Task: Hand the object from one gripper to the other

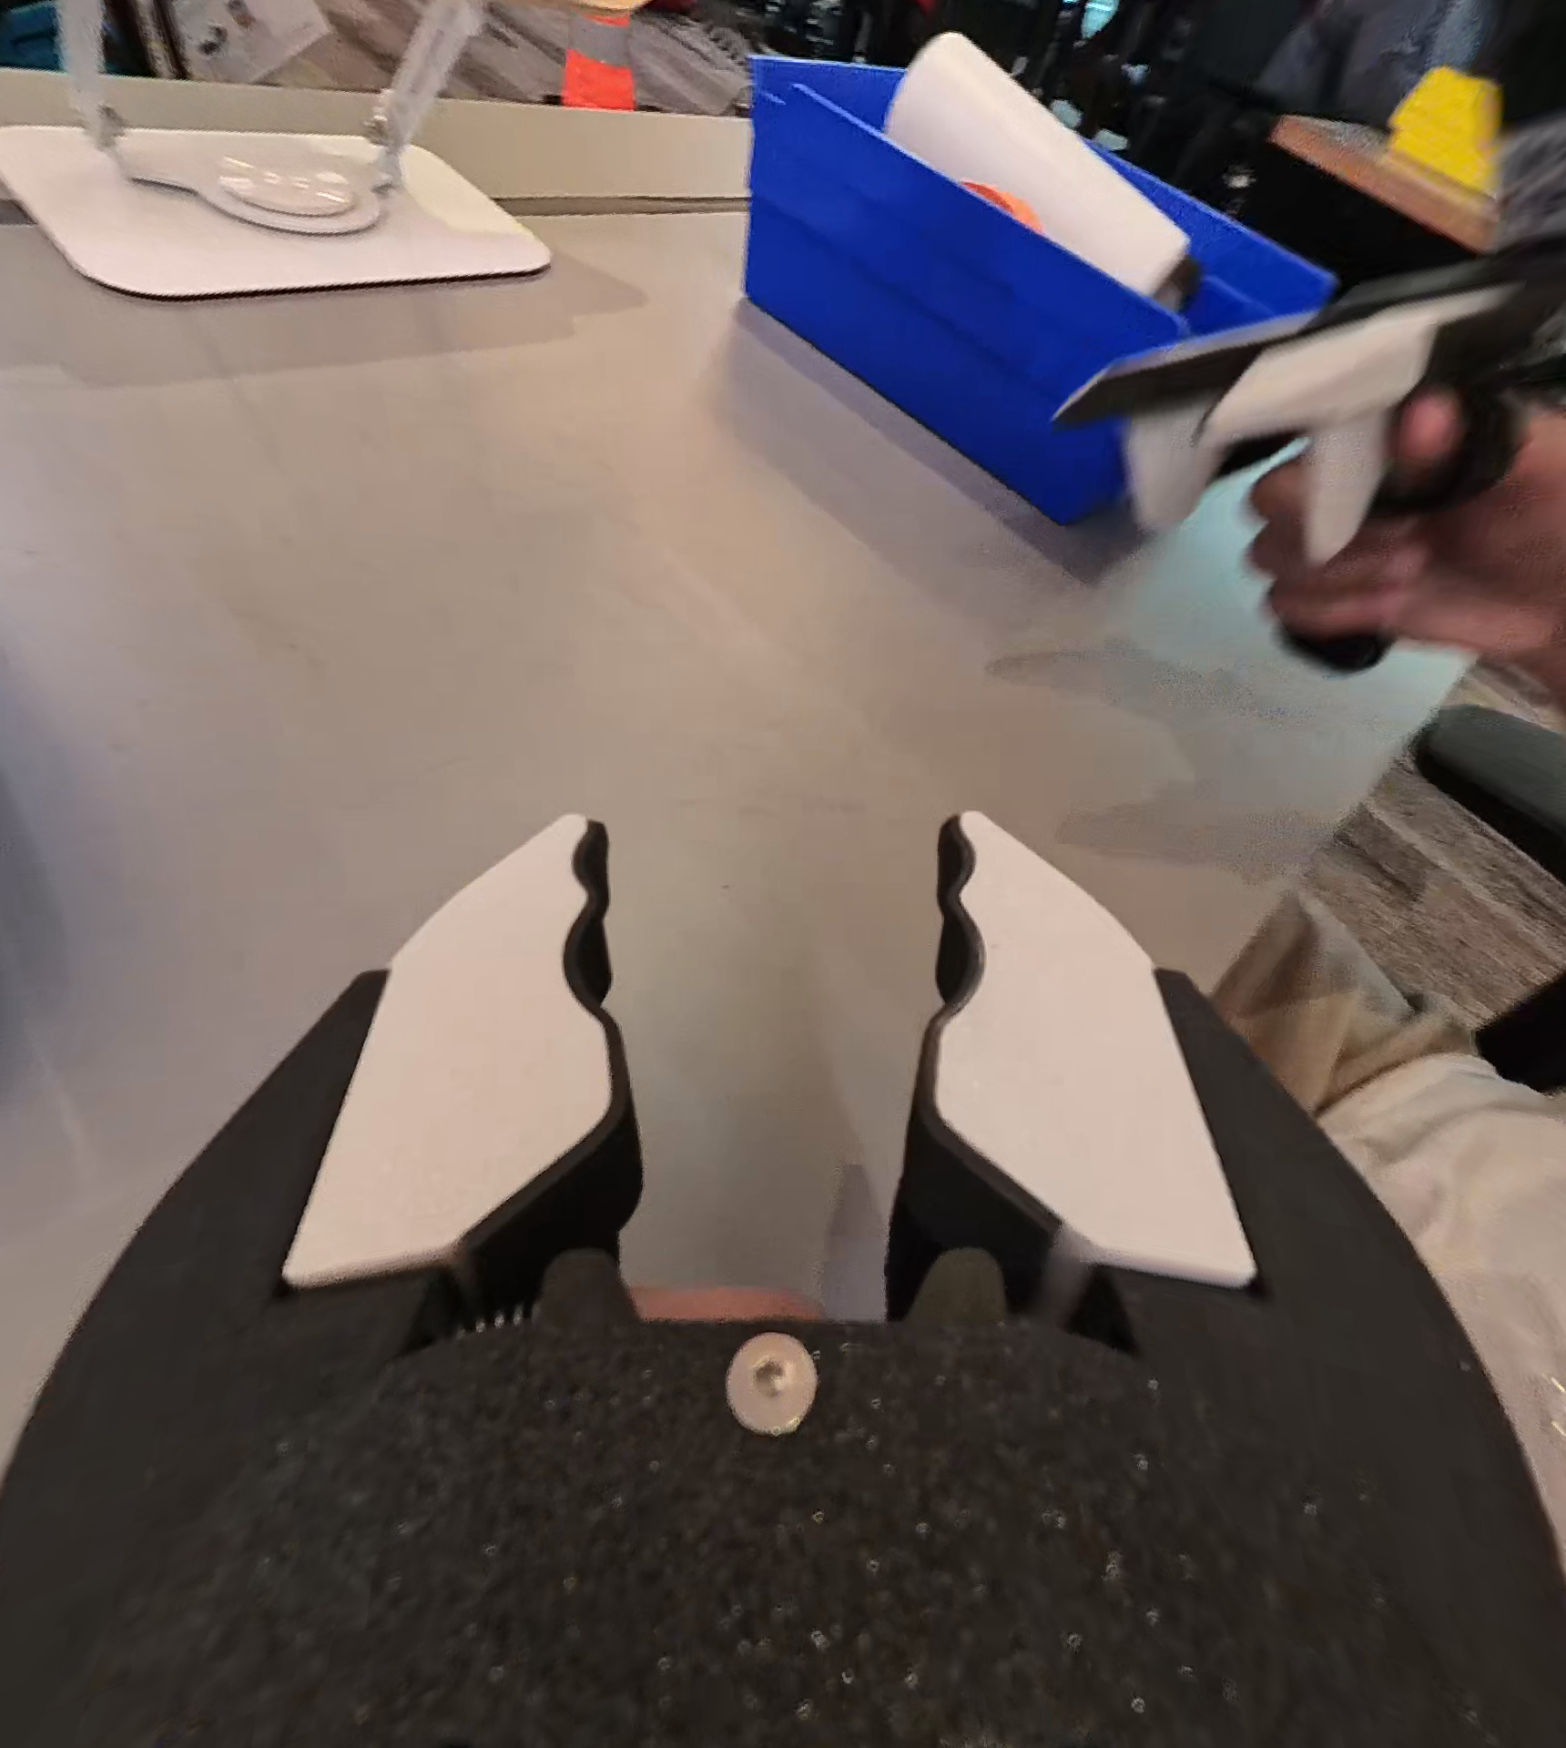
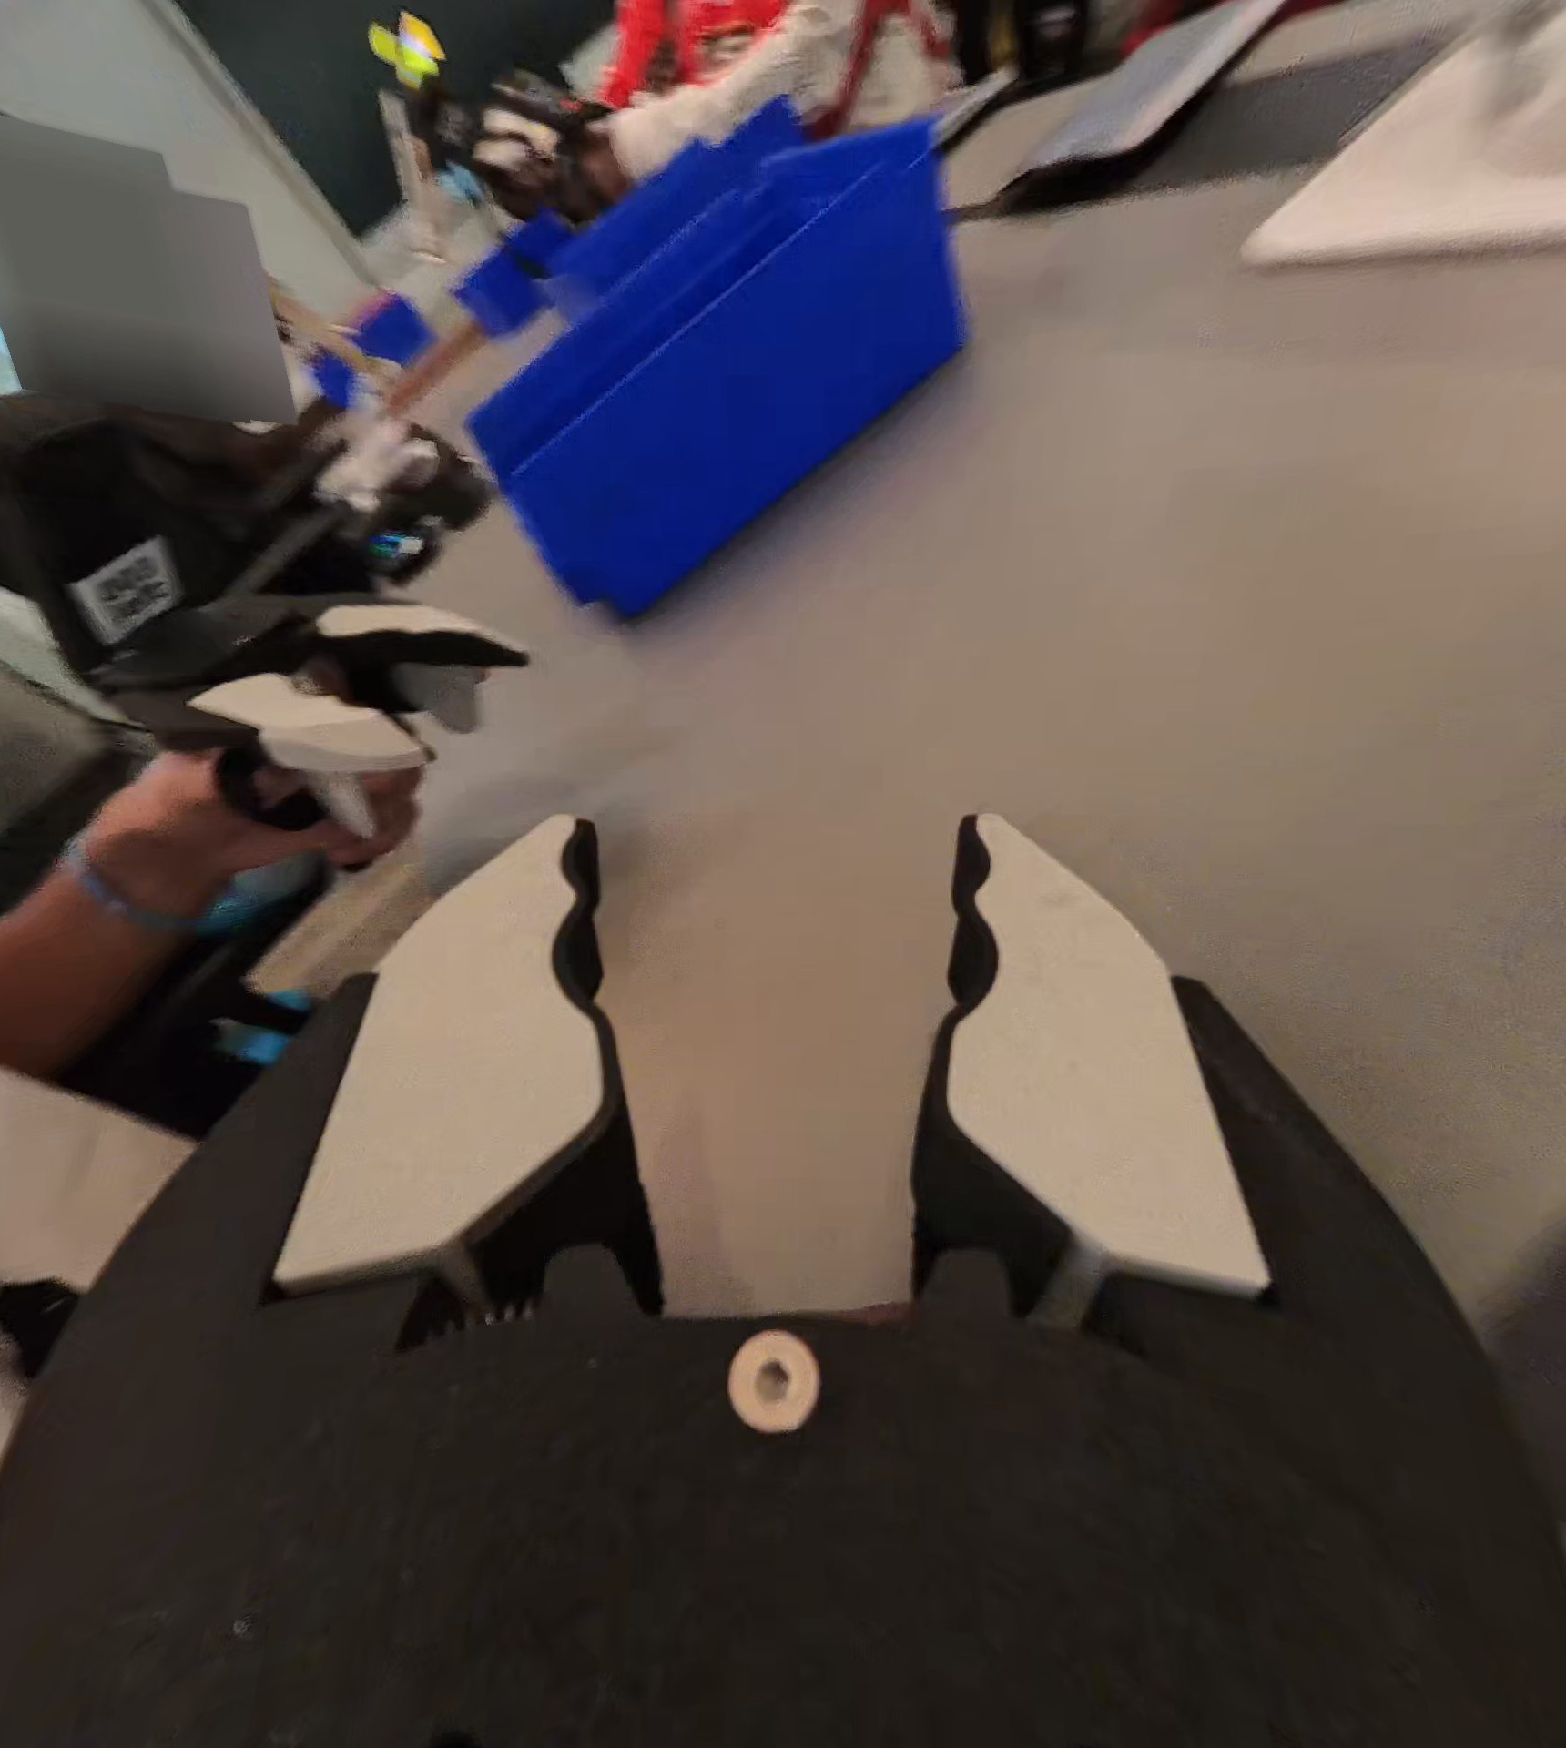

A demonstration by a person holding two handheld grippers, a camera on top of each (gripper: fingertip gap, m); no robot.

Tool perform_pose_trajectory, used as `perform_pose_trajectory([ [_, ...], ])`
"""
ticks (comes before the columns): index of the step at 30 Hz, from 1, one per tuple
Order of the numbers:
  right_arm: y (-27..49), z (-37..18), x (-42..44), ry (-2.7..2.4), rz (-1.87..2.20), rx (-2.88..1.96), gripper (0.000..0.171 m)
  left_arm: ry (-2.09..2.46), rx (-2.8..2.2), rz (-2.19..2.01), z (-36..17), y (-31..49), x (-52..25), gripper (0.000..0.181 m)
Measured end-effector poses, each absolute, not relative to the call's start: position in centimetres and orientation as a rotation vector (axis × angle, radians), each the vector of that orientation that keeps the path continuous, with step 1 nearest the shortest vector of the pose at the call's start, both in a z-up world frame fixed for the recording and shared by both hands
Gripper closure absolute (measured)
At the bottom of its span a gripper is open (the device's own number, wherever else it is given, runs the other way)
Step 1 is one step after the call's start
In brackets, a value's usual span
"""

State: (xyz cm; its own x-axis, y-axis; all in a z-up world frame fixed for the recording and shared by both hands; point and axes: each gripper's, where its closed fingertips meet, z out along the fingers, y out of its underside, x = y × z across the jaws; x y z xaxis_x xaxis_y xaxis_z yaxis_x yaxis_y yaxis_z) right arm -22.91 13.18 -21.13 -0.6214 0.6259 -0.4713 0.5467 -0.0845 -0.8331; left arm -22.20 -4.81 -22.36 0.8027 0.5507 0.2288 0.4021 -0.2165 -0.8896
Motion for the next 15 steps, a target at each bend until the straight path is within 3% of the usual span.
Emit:
perform_pose_trajectory([
  [2, 11.1, -23.1, -22.0, -2.053, 1.946, -1.395, 0.104, -0.642, -1.849, 0.098, -22.0, -4.2, -21.0, 0.116],
  [3, 10.7, -23.0, -21.7, -2.086, 1.956, -1.381, 0.099, -0.594, -1.854, 0.072, -21.8, -4.0, -20.4, 0.118],
  [8, 13.1, -22.2, -23.9, -2.026, 1.832, -1.194, 0.107, -0.523, -1.848, 0.058, -19.9, -5.5, -20.5, 0.125],
  [15, 12.2, -23.9, -23.5, -2.134, 1.726, -1.112, 0.108, -0.720, -2.065, 0.509, -14.1, -16.9, -32.6, 0.132],
])
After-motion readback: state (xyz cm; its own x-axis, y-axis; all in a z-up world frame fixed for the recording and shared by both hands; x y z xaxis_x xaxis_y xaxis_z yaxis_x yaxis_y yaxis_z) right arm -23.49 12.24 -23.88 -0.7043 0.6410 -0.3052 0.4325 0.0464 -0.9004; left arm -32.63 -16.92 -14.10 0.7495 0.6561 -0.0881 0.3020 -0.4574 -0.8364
